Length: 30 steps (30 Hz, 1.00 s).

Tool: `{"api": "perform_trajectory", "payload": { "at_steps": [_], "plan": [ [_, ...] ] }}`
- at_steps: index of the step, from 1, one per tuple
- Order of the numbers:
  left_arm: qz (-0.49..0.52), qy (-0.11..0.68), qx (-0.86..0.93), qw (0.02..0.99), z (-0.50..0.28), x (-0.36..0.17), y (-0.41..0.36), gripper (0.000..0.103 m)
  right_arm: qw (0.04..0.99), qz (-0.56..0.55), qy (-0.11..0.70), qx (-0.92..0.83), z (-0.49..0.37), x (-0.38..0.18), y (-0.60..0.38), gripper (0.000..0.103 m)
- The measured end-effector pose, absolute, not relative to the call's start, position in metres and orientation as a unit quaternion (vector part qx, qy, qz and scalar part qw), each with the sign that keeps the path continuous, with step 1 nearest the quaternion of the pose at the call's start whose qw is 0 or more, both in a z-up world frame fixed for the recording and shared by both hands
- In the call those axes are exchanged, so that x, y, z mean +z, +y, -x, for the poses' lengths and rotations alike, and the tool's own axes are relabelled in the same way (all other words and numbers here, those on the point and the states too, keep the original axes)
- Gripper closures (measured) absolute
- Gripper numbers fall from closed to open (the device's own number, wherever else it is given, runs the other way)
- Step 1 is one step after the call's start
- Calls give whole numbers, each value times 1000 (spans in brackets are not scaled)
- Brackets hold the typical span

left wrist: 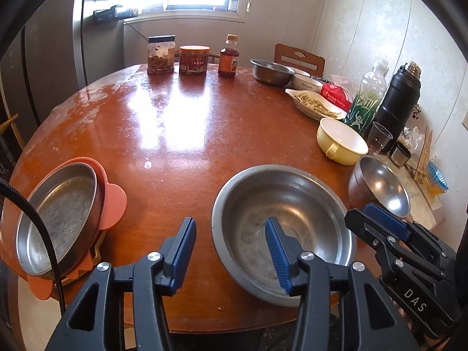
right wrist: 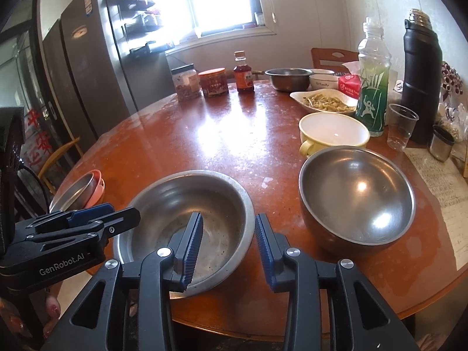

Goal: Organize plates and bowls
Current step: 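Open the left gripper and pull it back from the steel bowl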

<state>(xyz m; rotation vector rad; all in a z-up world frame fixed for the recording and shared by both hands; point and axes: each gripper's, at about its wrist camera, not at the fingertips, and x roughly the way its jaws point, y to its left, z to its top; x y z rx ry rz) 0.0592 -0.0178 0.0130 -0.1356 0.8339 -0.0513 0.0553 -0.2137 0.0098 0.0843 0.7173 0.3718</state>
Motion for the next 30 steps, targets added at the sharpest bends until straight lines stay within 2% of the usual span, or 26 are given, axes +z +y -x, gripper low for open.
{"api": "perform_trajectory", "payload": {
  "at_steps": [1, 3, 14, 30],
  "plan": [
    [66, 403, -23, 913, -58, 15, -18, 53, 919, -42, 348, 179, -55, 11, -215, 63],
    [67, 401, -20, 913, -56, 17, -18, 50, 922, -43, 343, 177, -52, 15, -219, 55],
    [54, 390, -32, 919, -46, 32, -35, 49, 930, -61, 320, 167, -43, 30, -240, 44],
    [39, 383, -61, 921, -44, 50, -71, 49, 943, -85, 296, 125, -39, 46, -294, 38]
  ]
}}
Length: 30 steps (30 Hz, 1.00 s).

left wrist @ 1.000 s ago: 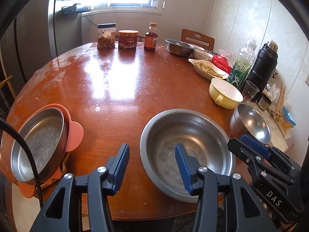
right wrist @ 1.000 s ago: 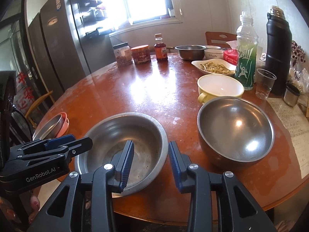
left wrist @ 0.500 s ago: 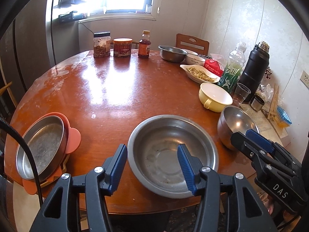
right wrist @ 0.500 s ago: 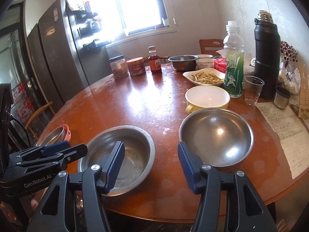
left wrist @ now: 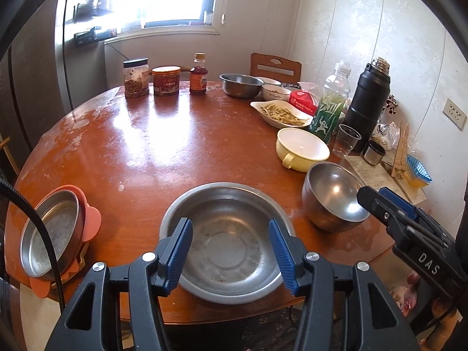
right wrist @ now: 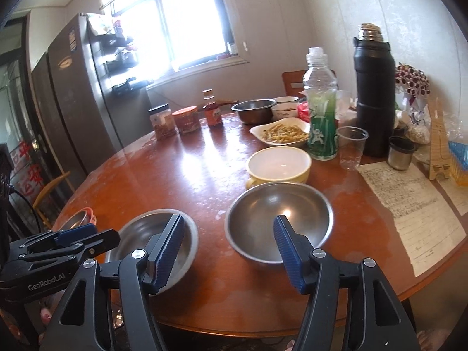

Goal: Organize plates and bowls
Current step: 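Open the left gripper and pull it back from the steel bowl, then move the left gripper to the rim of the deep steel bowl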

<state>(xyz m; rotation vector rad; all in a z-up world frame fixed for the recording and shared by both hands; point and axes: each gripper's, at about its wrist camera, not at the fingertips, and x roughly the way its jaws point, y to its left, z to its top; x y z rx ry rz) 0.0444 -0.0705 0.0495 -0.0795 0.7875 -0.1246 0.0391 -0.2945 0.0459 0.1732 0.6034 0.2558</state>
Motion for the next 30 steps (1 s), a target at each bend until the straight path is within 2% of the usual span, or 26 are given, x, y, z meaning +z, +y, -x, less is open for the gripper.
{"api": "perform_trajectory", "payload": {
  "at_steps": [8, 30],
  "plan": [
    [20, 382, -75, 921, -51, 57, -93, 49, 948, -116, 283, 91, -38, 51, -331, 36],
    [4, 411, -129, 902, -110, 53, -152, 48, 937, -139, 316, 52, -59, 32, -373, 34]
  ]
}}
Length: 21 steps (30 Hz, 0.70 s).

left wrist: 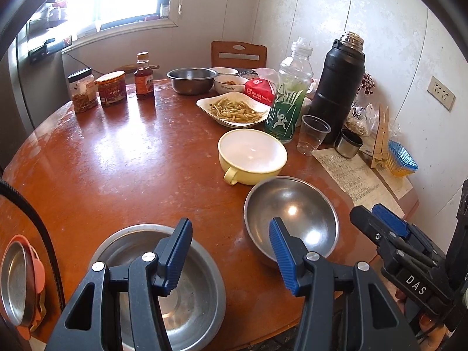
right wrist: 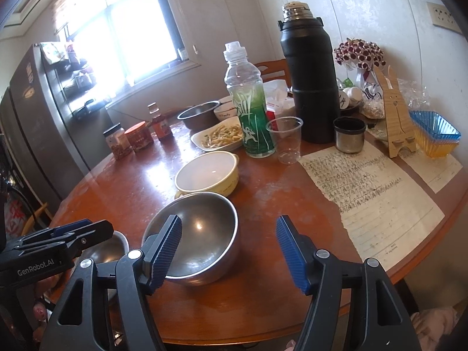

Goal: Organize plates and bowls
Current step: 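Move the left gripper to the rim of the deep steel bowl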

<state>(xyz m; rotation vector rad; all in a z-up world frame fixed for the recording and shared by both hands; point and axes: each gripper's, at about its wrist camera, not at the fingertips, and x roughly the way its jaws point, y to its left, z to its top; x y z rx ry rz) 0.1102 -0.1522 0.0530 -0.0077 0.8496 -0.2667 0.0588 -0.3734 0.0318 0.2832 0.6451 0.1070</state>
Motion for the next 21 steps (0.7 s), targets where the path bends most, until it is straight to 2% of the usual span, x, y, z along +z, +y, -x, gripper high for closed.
{"api": "perform_trajectory", "payload": {
  "at_steps": [18, 19, 21],
  "plan": [
    [-29, 458, -126, 880, -139, 12, -185, 48, 912, -167, 367, 71, -88, -7, -375, 35],
    [-29, 458, -124, 880, -140, 10, -187, 48, 912, -174, 366, 70, -88, -8, -377, 37],
    [-25, 462, -122, 878, -143, 5, -188, 48, 909, -190, 364, 75, -89, -10, -381, 52]
  ]
}}
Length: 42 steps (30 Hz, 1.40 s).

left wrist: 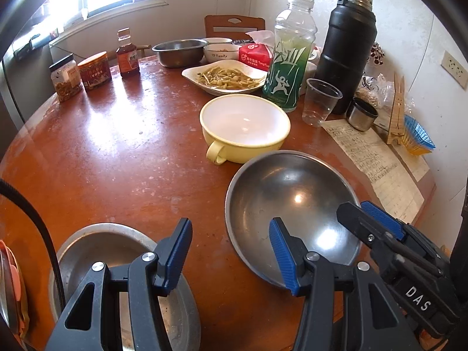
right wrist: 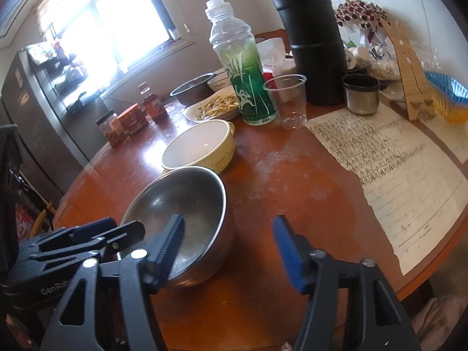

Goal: Organize plates and bowls
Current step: 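Move the left gripper to the rim of the deep steel bowl, then close the left gripper on the deep steel bowl rim and lift it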

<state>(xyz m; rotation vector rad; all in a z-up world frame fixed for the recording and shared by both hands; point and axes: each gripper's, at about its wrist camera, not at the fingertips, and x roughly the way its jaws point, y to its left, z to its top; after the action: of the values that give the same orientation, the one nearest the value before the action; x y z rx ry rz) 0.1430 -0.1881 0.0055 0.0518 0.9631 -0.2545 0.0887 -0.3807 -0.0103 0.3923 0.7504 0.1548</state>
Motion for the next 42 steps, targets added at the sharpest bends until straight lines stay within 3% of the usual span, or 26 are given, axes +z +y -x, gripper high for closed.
{"api": "perform_trajectory", "payload": {
  "at_steps": [3, 6, 11, 14, 42],
  "plan": [
    [-23, 465, -125, 876, -145, 1, -190, 48, 905, -196, 370, 81, -91, -14, -380, 61],
    [-3, 474, -139, 870, -147, -3, -190, 49, 907, -190, 368, 83, -92, -15, -375, 64],
    [24, 489, -155, 858, -150, -13, -191, 63, 913, -169, 362, 83, -95, -14, -366, 73],
    [27, 491, -153, 857, -150, -16, -193, 66, 916, -160, 359, 78, -96, -13, -363, 76],
    [72, 456, -146, 875, -130, 24, -143, 66, 925, -151, 332, 105, -93, 24, -329, 79]
  ]
}}
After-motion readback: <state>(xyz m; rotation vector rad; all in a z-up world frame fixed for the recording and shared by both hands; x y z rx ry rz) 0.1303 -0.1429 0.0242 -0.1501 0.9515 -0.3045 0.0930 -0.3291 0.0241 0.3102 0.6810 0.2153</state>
